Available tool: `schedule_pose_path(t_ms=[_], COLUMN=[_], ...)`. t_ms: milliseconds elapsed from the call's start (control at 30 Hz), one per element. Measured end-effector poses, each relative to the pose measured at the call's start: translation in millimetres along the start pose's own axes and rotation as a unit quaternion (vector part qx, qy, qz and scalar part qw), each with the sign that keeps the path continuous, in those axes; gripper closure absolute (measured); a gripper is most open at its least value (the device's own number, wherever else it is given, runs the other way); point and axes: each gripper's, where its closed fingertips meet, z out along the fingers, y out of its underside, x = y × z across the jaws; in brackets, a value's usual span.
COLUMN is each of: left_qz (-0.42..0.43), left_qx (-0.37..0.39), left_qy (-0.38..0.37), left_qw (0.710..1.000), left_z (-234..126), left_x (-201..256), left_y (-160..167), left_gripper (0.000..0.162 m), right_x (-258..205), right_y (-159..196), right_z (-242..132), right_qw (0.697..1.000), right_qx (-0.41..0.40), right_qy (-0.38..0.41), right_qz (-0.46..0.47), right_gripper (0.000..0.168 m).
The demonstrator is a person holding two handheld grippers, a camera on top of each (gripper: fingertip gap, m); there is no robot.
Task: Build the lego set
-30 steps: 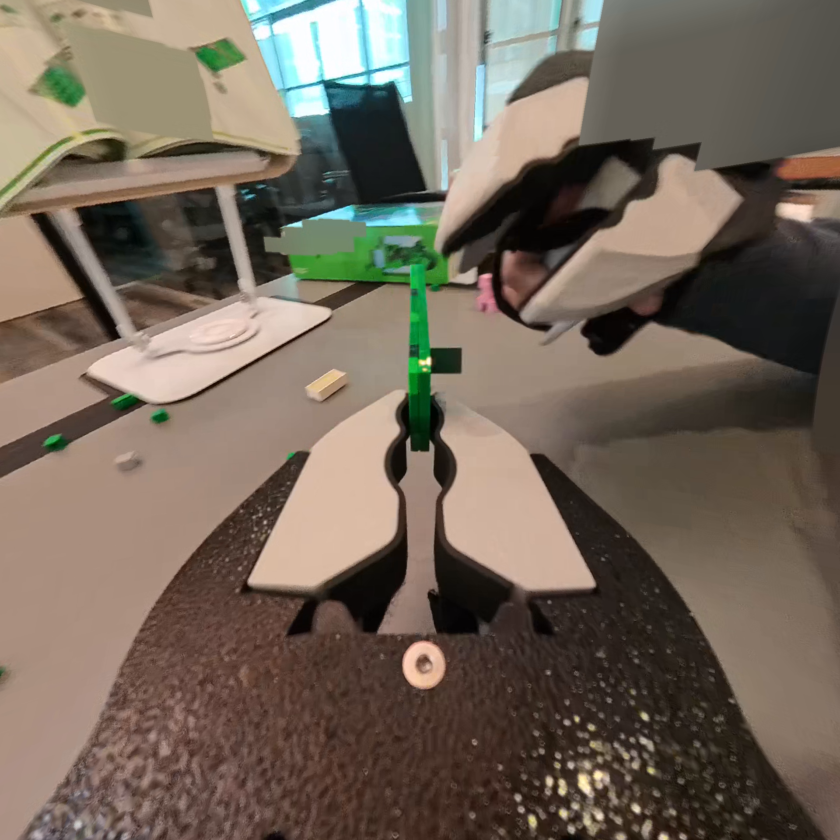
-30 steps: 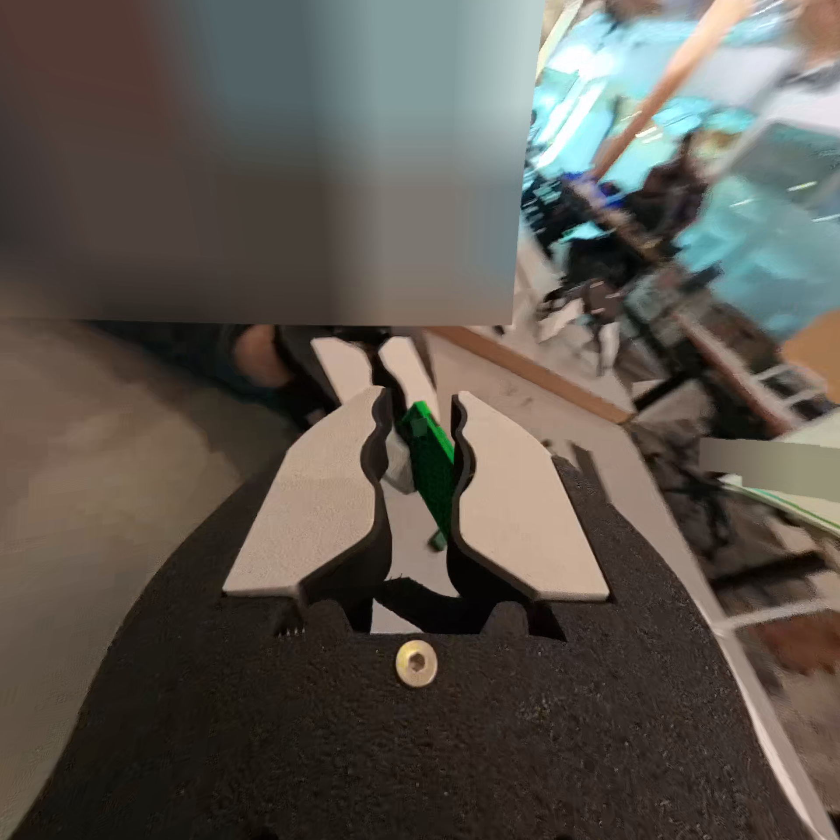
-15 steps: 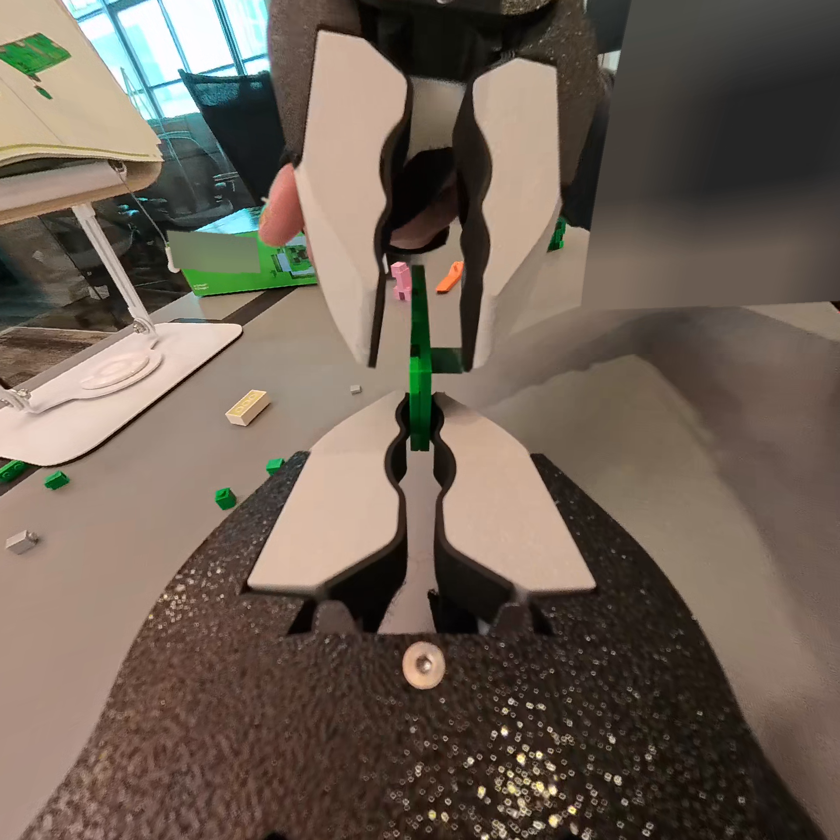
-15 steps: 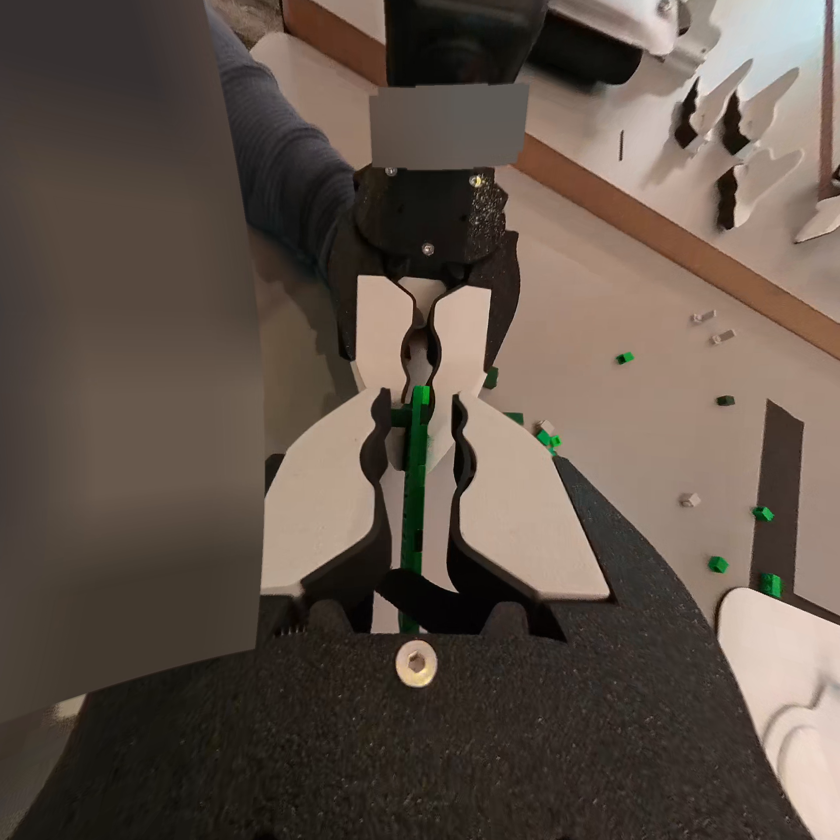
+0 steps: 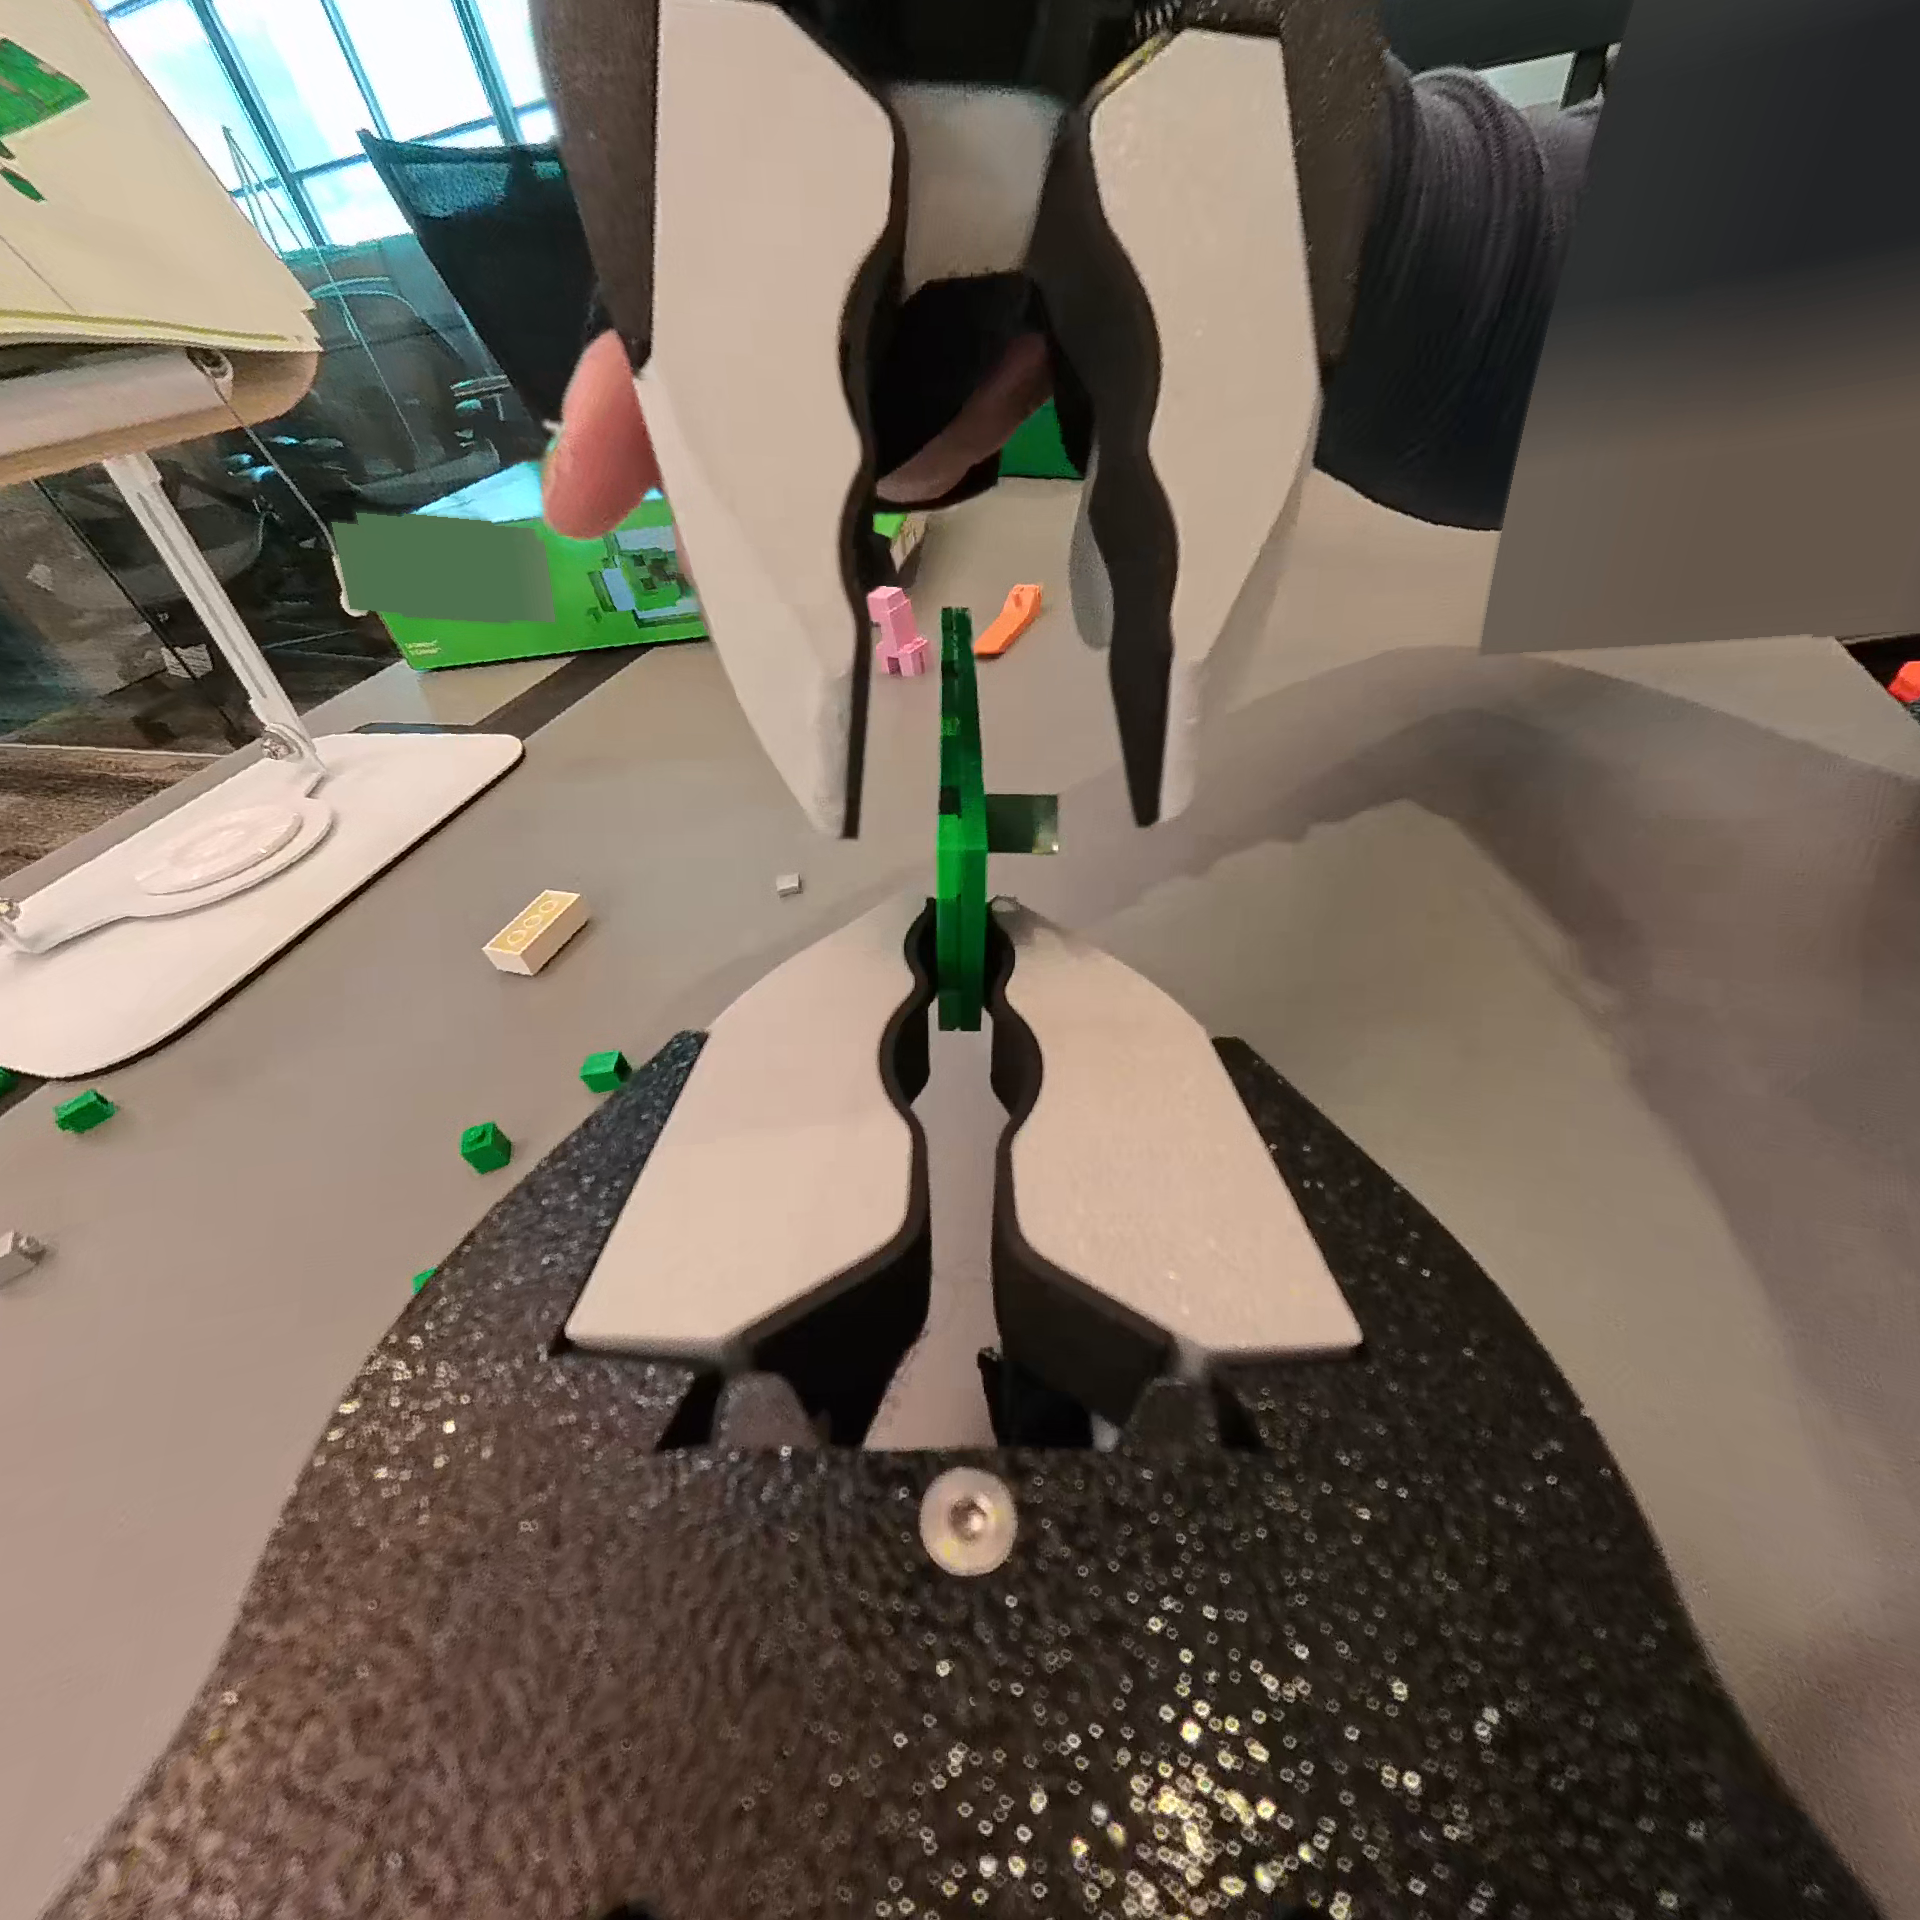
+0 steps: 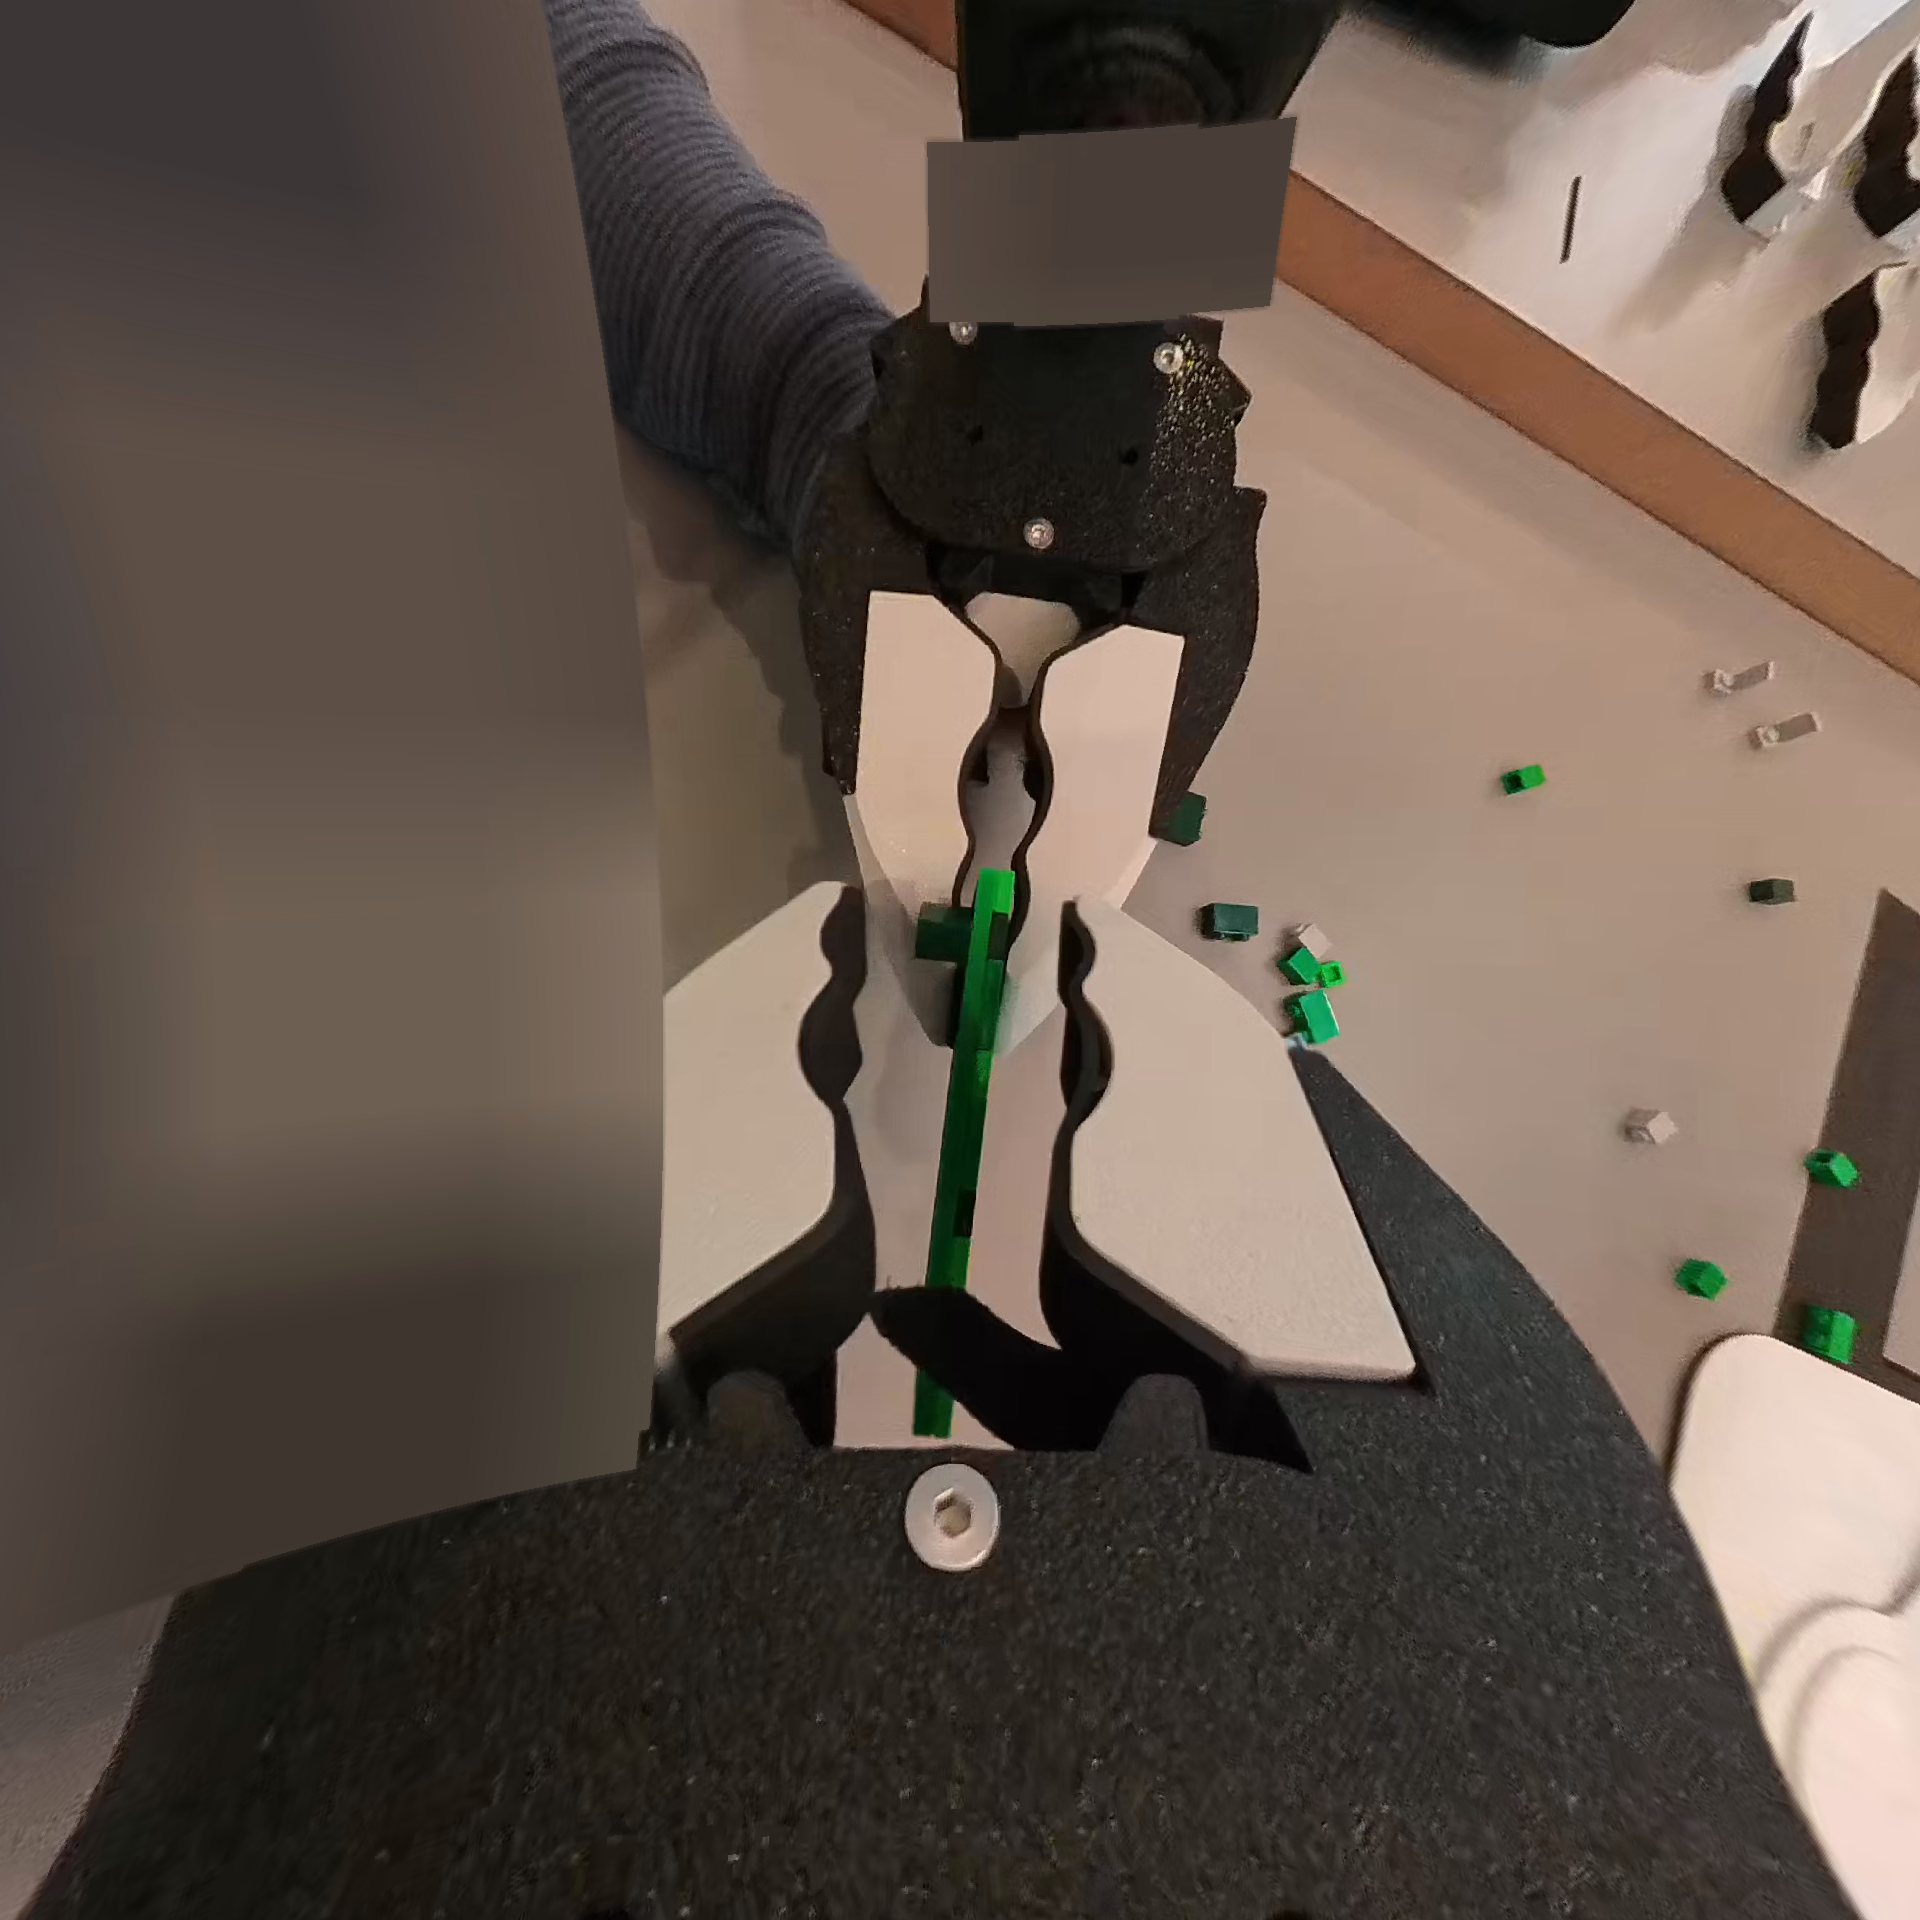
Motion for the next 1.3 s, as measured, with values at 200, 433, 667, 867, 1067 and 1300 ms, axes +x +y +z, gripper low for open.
schedule_pose_path(t_ms=[200,433,667,867,1067,1300], left_qz=[-0.004,0.007,0.011,0.009,-0.036,0.017], left_qx=[-0.001,-0.081,-0.13,-0.129,-0.047,0.06], left_qy=[0.005,-0.001,-0.012,-0.021,-0.075,-0.323], left_qw=[1.0,0.997,0.991,0.991,0.995,0.944], left_z=[0.7,7.9,9.8,8.3,0.4,-43.9], left_x=[1.8,4.4,3.1,-1.0,-19.6,-64.6], left_y=[0.0,18.0,30.2,32.4,9.8,-26.4], left_gripper=[0.156,0.156,0.156,0.156,0.156,0.156], right_x=[-1.4,-5.6,-5.2,-0.9,23.0,46.6], right_y=[4.9,25.8,37.9,36.5,12.7,-31.7], right_z=[3.8,8.0,12.0,15.0,-0.5,-25.1], right_qw=[1.0,0.989,0.962,0.961,0.987,0.887], right_qx=[-0.014,-0.148,-0.274,-0.277,-0.105,0.233], right_qy=[-0.006,-0.016,-0.012,0.003,0.123,0.325], right_qz=[0.012,0.006,0.003,-0.002,0.012,0.231], right_gripper=[0.152,0.152,0.152,0.152,0.123,0.148])
